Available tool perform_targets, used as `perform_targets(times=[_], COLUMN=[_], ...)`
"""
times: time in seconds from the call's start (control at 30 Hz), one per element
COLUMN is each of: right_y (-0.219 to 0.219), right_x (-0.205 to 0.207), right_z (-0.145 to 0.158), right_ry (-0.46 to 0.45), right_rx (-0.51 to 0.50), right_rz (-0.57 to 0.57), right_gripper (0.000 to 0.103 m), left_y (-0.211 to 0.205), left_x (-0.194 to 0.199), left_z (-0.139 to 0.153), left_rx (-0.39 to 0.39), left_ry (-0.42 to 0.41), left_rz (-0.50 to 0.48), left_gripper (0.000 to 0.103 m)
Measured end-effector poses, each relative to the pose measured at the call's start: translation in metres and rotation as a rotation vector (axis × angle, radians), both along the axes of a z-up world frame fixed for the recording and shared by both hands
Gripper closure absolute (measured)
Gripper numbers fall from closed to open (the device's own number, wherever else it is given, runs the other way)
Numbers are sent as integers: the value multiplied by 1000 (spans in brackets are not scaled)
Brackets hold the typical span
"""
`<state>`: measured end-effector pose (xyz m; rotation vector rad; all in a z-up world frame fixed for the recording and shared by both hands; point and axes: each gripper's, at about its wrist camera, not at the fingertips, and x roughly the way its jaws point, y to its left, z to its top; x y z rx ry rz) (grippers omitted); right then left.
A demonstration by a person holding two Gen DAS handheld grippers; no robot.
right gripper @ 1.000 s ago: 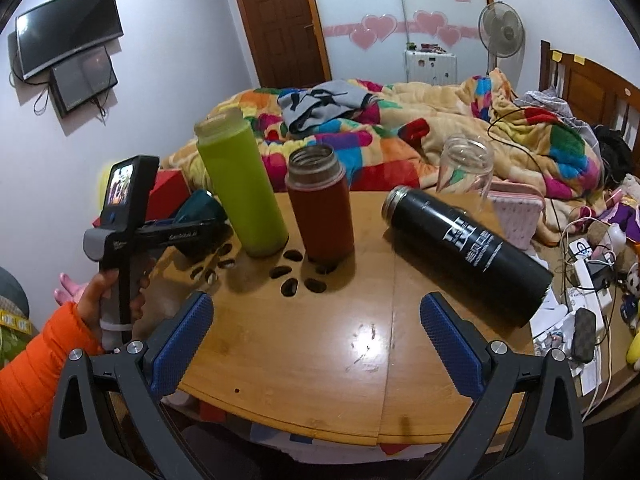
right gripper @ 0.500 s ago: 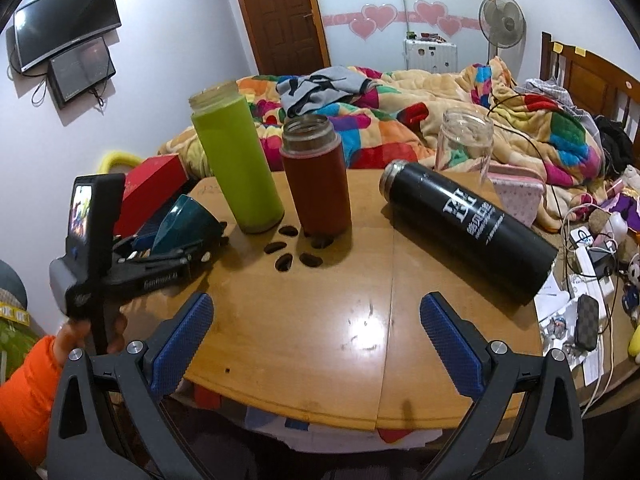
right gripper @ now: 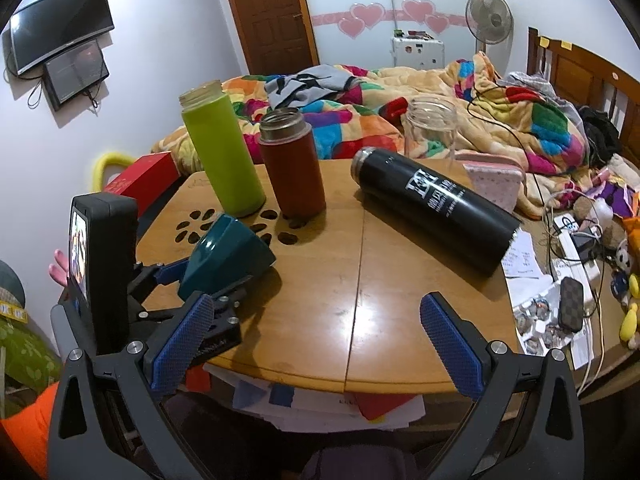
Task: Flip cup upside down
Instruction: 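Lift the teal cup with the left gripper and carry it toward the table center, then grasp the teal cup with the right gripper while the left gripper releases it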
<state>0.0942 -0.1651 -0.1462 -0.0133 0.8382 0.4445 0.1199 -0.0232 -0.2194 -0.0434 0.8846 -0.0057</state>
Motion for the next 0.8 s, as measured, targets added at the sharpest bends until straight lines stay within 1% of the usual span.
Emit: perform_targets(times=[0.13, 0.2, 0.23, 0.33, 0.43, 0.5, 0.63, 0.8], right_y=[-3, -3, -3, 0, 4, 10, 29, 64], right_x=[-2, -2, -2, -3, -2, -1, 3, 11], right_z=[3, 4, 5, 5, 3, 0, -11, -35], right_ry=[-11, -17, -18, -22, -16, -8, 21, 71], right_rx=[-9, -8, -9, -19, -19, -20, -12, -1], right_rz=[-2, -2, -3, -10, -10, -5, 24, 68], right_gripper=[0, 0, 0, 0, 0, 0, 0, 0], left_y=[-2, 1, 5, 15, 28, 39, 71, 105], left_x=[0, -2, -5, -17, -35, -50, -71, -81], left_z=[1, 3, 6, 16, 28, 36, 44, 45], left_rx=[-11, -41, -72, -131, -155, -151, -99, -51], left_ry=[33, 50, 56, 50, 26, 9, -6, -8], left_rz=[-17, -29, -33, -36, -34, -21, 58, 153], left_gripper=[32, 32, 32, 32, 32, 32, 32, 32])
